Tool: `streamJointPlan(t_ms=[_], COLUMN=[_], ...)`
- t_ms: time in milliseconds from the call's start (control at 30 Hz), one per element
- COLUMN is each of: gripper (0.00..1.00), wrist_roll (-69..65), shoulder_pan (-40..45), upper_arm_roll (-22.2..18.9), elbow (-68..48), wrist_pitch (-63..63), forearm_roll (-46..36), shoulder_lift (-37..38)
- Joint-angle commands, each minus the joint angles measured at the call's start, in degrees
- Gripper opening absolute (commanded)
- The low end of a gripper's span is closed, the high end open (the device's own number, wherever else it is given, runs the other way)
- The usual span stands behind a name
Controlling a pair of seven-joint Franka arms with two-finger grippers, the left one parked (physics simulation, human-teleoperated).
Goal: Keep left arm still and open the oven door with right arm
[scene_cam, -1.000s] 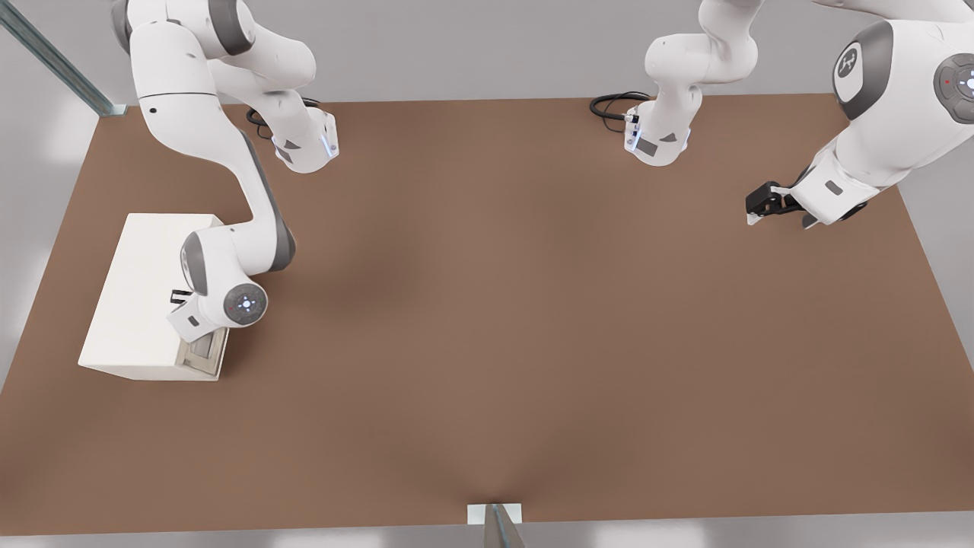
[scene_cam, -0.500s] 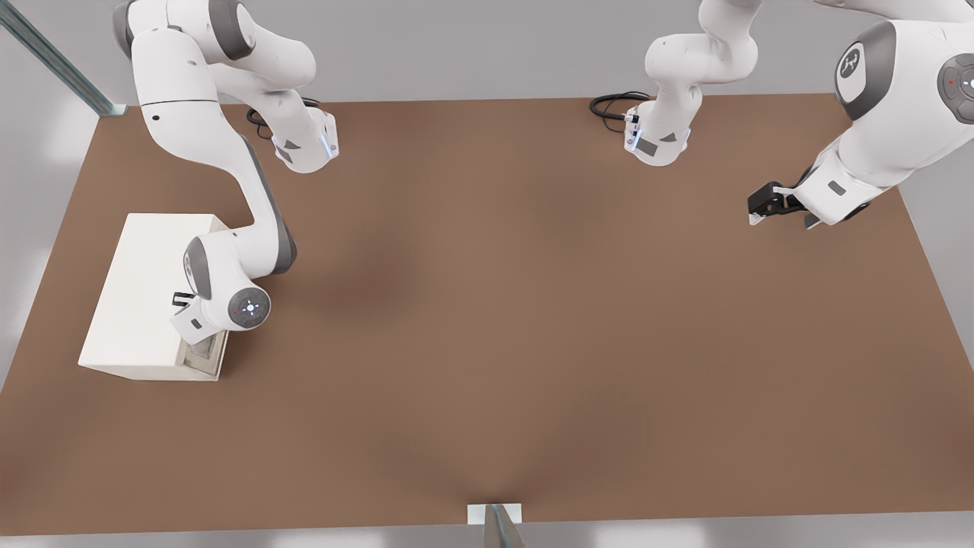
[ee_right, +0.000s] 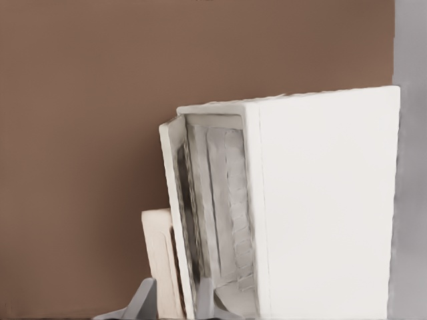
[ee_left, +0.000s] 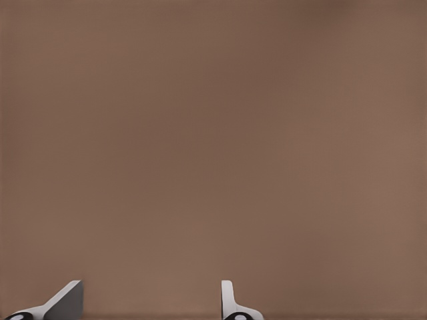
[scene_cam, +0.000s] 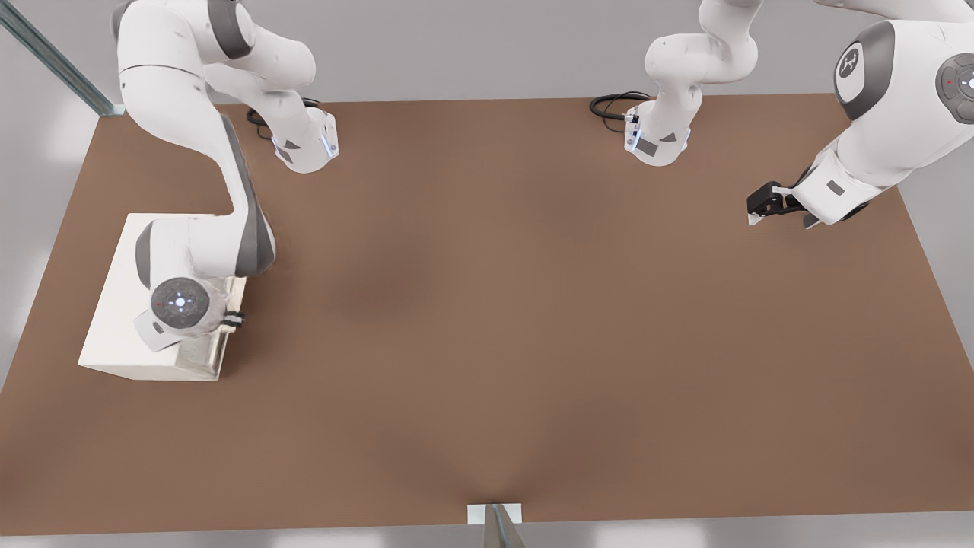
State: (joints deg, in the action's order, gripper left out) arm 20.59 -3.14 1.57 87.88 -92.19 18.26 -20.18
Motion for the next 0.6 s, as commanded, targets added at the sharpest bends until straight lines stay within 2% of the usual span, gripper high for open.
streamJointPlan(t_ms=[0, 100, 133, 567], gripper=[1.00, 1.00, 1.00, 1.00], wrist_roll=[-25.0, -26.3, -26.3, -26.3], shoulder_pan=[1.0, 1.0, 1.0, 1.4], upper_arm_roll=[-0.1, -0.1, -0.2, -0.3], elbow=[-1.8, 2.3, 3.1, 3.4], wrist_pitch=[3.7, 6.9, 7.0, 7.0], forearm_roll=[-16.1, -17.6, -17.9, -17.8], shoulder_lift=[2.2, 13.4, 14.4, 14.8])
